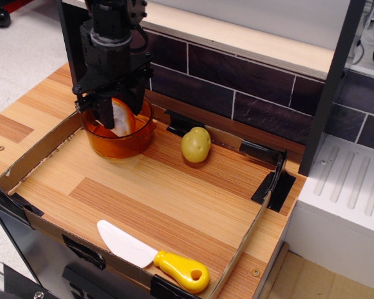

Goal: Put sushi in pot

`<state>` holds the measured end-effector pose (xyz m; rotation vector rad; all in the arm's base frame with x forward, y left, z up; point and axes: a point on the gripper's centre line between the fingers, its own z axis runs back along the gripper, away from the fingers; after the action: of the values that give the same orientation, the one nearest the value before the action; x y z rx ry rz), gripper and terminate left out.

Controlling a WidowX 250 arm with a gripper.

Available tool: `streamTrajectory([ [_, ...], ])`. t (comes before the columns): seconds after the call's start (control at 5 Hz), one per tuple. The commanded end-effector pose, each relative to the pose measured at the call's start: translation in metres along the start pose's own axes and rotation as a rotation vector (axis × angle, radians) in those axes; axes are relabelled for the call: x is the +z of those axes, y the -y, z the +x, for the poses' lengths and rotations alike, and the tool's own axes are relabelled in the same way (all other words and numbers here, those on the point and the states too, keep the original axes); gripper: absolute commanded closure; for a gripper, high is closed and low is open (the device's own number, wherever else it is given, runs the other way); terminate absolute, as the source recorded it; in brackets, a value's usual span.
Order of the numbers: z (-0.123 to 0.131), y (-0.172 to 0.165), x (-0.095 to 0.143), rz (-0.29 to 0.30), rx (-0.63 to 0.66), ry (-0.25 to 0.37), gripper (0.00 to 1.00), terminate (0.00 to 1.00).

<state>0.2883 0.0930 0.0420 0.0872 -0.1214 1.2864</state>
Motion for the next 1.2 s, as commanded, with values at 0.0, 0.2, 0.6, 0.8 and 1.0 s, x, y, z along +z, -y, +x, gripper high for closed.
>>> streamTrajectory([
  [0.0, 0.010, 0.006, 0.008, -0.005, 0.043, 0.013, 0.00, 0.00],
  [0.2, 0.013, 0.005, 0.015, -0.017, 0.045, 0.003, 0.00, 0.00],
  [0.6, 0.003, 0.010, 0.053, -0.137, 0.016, 0.038, 0.00, 0.00],
  [0.8, -0.008, 0.006, 0.072, -0.157, -0.030, 0.026, 0.00, 0.00],
  [1.0, -0.008, 0.006, 0.072, -0.157, -0.030, 0.026, 0.00, 0.00],
])
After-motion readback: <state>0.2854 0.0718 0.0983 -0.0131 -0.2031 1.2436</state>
